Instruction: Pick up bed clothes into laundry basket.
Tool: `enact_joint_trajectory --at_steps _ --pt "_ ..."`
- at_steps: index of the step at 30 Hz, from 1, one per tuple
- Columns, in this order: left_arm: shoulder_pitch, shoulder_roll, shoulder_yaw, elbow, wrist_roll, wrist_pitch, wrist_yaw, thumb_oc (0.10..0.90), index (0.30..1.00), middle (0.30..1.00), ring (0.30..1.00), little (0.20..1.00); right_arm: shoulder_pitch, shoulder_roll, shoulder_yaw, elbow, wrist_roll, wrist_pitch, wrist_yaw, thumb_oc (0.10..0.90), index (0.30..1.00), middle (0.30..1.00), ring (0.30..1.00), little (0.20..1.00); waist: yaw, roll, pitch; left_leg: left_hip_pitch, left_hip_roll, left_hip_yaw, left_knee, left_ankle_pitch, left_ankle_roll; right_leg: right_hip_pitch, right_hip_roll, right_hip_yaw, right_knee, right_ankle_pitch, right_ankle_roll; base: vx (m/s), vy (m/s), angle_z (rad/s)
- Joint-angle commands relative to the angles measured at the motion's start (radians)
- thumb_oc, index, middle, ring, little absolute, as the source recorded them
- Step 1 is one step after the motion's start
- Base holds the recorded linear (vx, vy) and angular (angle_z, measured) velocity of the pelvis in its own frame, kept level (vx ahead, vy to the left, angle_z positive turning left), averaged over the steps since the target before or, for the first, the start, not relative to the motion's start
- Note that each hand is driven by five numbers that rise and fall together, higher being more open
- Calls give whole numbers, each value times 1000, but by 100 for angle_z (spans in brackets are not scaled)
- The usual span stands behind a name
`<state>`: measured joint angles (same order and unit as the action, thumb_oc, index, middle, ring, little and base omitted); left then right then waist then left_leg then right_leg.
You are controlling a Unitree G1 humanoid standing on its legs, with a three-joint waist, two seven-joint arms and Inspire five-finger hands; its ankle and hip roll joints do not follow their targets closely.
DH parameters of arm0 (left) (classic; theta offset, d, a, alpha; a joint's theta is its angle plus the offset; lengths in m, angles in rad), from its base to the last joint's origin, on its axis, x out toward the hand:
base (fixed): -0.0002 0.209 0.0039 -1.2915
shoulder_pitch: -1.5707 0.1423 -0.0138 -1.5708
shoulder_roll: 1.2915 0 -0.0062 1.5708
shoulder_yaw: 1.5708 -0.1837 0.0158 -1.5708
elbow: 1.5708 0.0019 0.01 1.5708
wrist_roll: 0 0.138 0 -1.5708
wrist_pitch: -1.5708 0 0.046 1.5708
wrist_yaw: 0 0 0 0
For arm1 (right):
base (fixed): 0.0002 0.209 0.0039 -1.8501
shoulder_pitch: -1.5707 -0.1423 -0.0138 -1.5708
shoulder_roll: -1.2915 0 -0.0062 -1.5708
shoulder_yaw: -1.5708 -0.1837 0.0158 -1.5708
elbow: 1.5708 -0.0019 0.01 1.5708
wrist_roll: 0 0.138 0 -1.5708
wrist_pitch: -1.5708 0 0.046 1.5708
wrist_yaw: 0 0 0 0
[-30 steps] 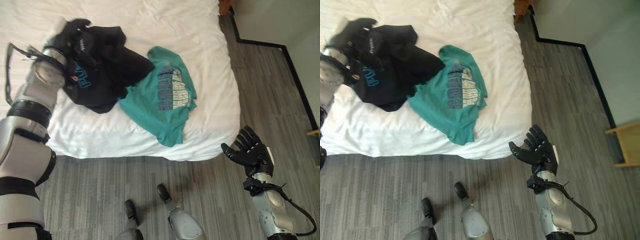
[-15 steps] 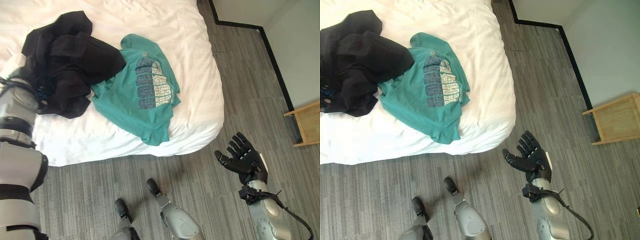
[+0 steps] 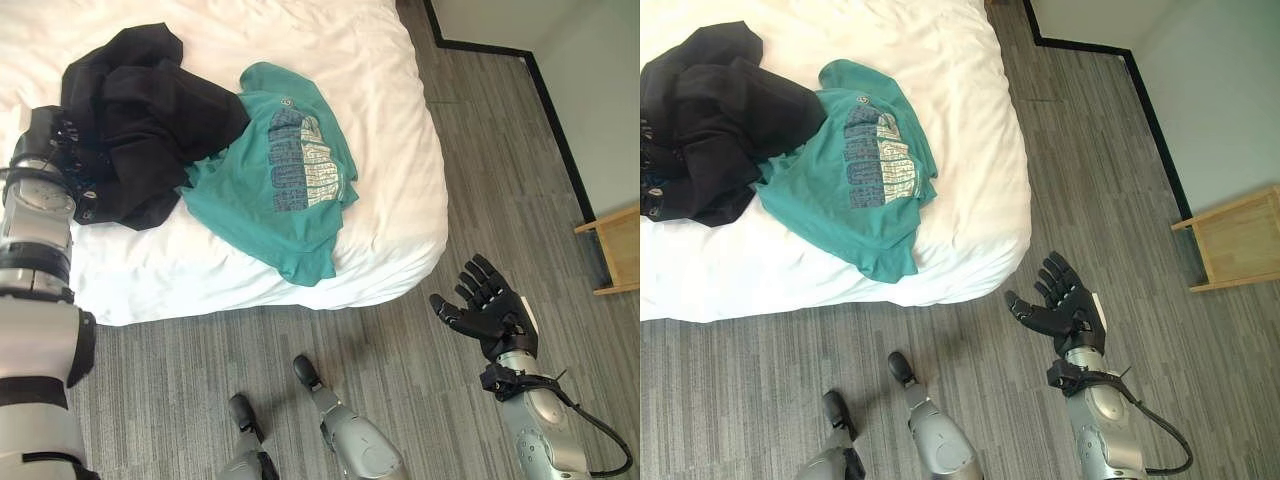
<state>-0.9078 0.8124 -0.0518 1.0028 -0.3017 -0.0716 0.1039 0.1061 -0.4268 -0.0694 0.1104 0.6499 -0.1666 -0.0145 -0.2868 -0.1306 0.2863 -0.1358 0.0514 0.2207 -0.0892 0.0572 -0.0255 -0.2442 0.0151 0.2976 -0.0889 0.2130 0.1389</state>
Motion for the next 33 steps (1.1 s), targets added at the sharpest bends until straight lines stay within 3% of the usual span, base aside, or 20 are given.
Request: enact_joint_trajectory --at_steps 1,2,3,5,6,7,10,12,14,15,17,19,23,24,26,28,33 --pt "106 -40 21 -152 -253 -140 15 400 300 300 300 300 -85 -50 -186 -9 -17 -111 -47 800 900 900 900 900 57 48 3 65 -29 -61 2 -114 12 62 -26 -30 19 -143 33 0 -4 15" --pt "298 -113 128 -294 -386 -173 2 400 300 300 300 300 -94 -74 -216 8 -35 -107 -57 800 900 900 900 900 82 56 1 77 -36 -77 2 -116 14 73 -31 -43 28 -154 26 2 -3 13" --pt "305 -115 133 -299 -385 -171 3 400 300 300 300 300 -94 -77 -213 8 -35 -107 -57 800 900 900 900 900 79 58 -1 77 -36 -78 2 -116 14 74 -31 -43 28 -154 26 30 -2 14" --pt "496 -206 192 -477 -501 -197 -20 400 300 300 300 300 -115 -168 -220 19 -67 -86 -49 800 900 900 900 900 118 52 -12 85 -41 -99 2 -115 14 91 -37 -59 34 -168 17 -6 -26 25" --pt "506 -211 197 -485 -501 -195 -19 400 300 300 300 300 -115 -174 -217 22 -65 -87 -47 800 900 900 900 900 114 56 -14 86 -42 -100 2 -115 14 93 -37 -61 34 -168 17 -24 -40 45" --pt "556 -227 213 -524 -511 -197 -32 400 300 300 300 300 -124 -231 -225 40 -104 -70 -44 800 900 900 900 900 129 55 -18 93 -44 -111 2 -115 13 106 -41 -71 34 -175 13 30 -23 36" --pt "737 -253 256 -614 -510 -200 -80 400 300 300 300 300 -200 -464 -182 56 -212 -41 13 800 900 900 900 900 194 54 -42 113 -53 -159 2 -115 12 151 -52 -107 37 -197 4 4 -62 30" --pt "764 -255 261 -625 -513 -193 -91 400 300 300 300 300 -226 -503 -164 67 -234 -32 15 800 900 900 900 900 198 55 -50 111 -54 -169 2 -108 10 155 -55 -116 34 -195 3 -1 -37 50" --pt "839 -255 256 -639 -518 -194 -129 400 300 300 300 300 -382 -663 -71 135 -304 -8 28 800 900 900 900 900 261 50 -74 119 -61 -209 2 -99 8 187 -66 -153 23 -202 3 21 -64 56" --pt "855 -261 261 -634 -527 -191 -137 400 300 300 300 300 -458 -697 -10 162 -312 -12 29 800 900 900 900 900 264 51 -78 121 -63 -220 2 -97 8 197 -69 -165 20 -204 2 0 -70 38" --pt "887 -253 267 -633 -539 -197 -144 400 300 300 300 300 -609 -768 107 206 -354 9 36 800 900 900 900 900 307 48 -86 128 -66 -250 2 -92 6 215 -73 -191 21 -214 -2 3 -41 47" --pt "902 -252 277 -645 -538 -195 -148 400 300 300 300 300 -669 -789 163 219 -373 13 40 800 900 900 900 900 308 49 -91 123 -69 -260 2 -86 5 218 -75 -199 19 -212 -4 -9 -23 64" --pt "939 -239 257 -649 -548 -180 -163 400 300 300 300 300 -1053 -853 527 342 -492 55 83 800 900 900 900 900 368 42 -116 129 -75 -318 2 -74 4 253 -76 -247 10 -219 -15 10 -29 47" --pt "940 -244 261 -648 -548 -180 -163 400 300 300 300 300 -1077 -851 550 350 -490 53 83 800 900 900 900 900 363 47 -115 129 -75 -318 2 -74 4 253 -76 -247 10 -220 -15 -8 -34 49" --pt "922 -223 240 -635 -542 -174 -169 400 300 300 300 300 -1241 -843 738 433 -567 78 128 800 900 900 900 900 378 41 -120 127 -74 -329 2 -68 1 258 -75 -254 9 -221 -19 1 -27 47" --pt "914 -219 240 -630 -547 -168 -177 400 300 300 300 300 -1350 -837 860 485 -634 90 145 800 900 900 900 900 379 42 -121 126 -72 -336 2 -65 -1 260 -73 -260 9 -223 -21 1 -20 18" --pt "911 -225 239 -625 -558 -166 -183 400 300 300 300 300 -1553 -790 1056 603 -785 110 168 800 900 900 900 900 375 50 -120 125 -70 -344 2 -63 -4 265 -72 -265 8 -227 -25 13 -17 8"
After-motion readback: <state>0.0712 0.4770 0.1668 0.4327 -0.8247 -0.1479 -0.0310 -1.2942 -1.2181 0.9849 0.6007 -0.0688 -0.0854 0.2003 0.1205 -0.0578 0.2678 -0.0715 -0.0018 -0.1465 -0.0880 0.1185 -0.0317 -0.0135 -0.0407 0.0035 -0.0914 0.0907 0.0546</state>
